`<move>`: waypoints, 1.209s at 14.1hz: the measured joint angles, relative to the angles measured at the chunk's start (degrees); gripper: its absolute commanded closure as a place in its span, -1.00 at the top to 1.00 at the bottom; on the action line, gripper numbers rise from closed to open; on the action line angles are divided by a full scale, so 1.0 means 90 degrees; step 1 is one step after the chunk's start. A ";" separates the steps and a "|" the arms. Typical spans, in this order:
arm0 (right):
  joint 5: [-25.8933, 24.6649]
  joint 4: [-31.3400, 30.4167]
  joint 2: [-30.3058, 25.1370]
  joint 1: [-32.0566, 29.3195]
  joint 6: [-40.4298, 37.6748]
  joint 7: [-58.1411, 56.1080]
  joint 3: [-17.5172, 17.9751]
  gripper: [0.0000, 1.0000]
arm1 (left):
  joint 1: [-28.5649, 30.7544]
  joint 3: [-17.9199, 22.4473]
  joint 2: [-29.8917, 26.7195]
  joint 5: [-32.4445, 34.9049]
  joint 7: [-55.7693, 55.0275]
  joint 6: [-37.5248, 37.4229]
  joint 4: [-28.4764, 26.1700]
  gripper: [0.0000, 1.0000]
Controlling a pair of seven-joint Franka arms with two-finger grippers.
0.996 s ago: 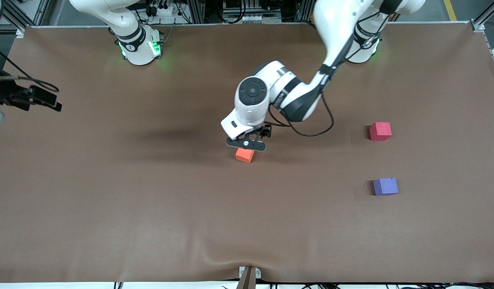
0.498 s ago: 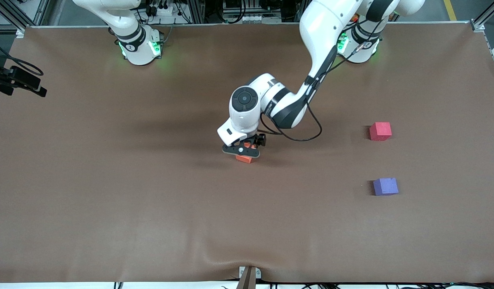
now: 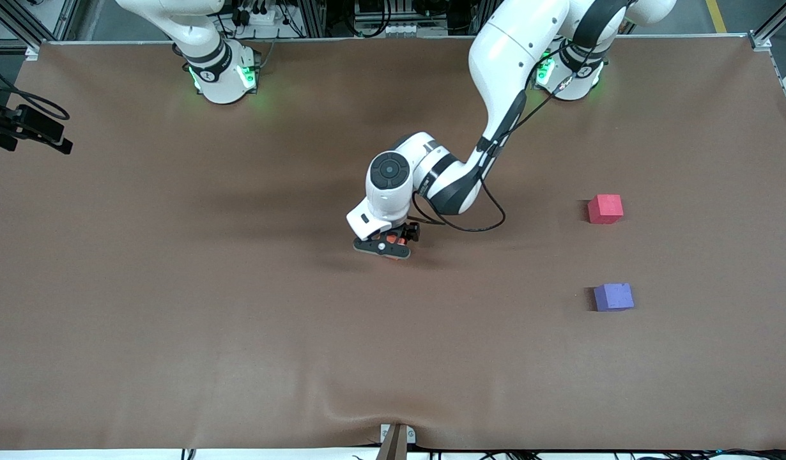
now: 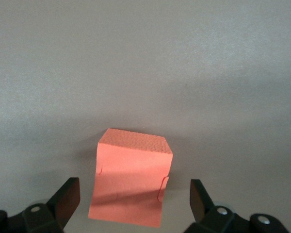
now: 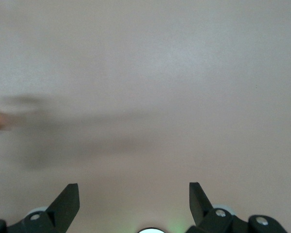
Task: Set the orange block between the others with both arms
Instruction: 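Grasp the orange cube with the left gripper while the right gripper withdraws, then carry the orange cube between the pink and purple cubes with the left gripper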
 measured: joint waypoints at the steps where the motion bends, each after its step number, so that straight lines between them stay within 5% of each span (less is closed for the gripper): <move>1: -0.0001 0.0005 0.0000 0.0001 0.0000 0.0000 0.0020 1.00 | 0.0002 0.0004 0.0006 0.0000 0.0002 0.0007 0.0006 1.00; 6: -0.0002 0.0006 0.0000 0.0020 -0.0015 -0.0003 0.0034 1.00 | 0.0002 0.0007 0.0100 0.0000 0.0003 0.0218 0.0008 0.90; 8: -0.0003 0.0006 0.0000 0.0038 -0.0017 -0.0003 0.0035 1.00 | 0.0004 0.0010 0.0166 0.0000 0.0003 0.0361 0.0008 0.10; 10: -0.0010 0.0006 0.0000 0.0043 -0.0018 -0.0003 0.0035 1.00 | 0.0014 0.0017 0.0188 0.0000 0.0003 0.0393 0.0008 -1.00; 17: -0.0033 0.0035 0.0000 0.0038 -0.0039 0.0003 0.0017 1.00 | 0.0228 0.0444 -0.0052 0.0029 0.0003 0.0424 0.0251 -1.00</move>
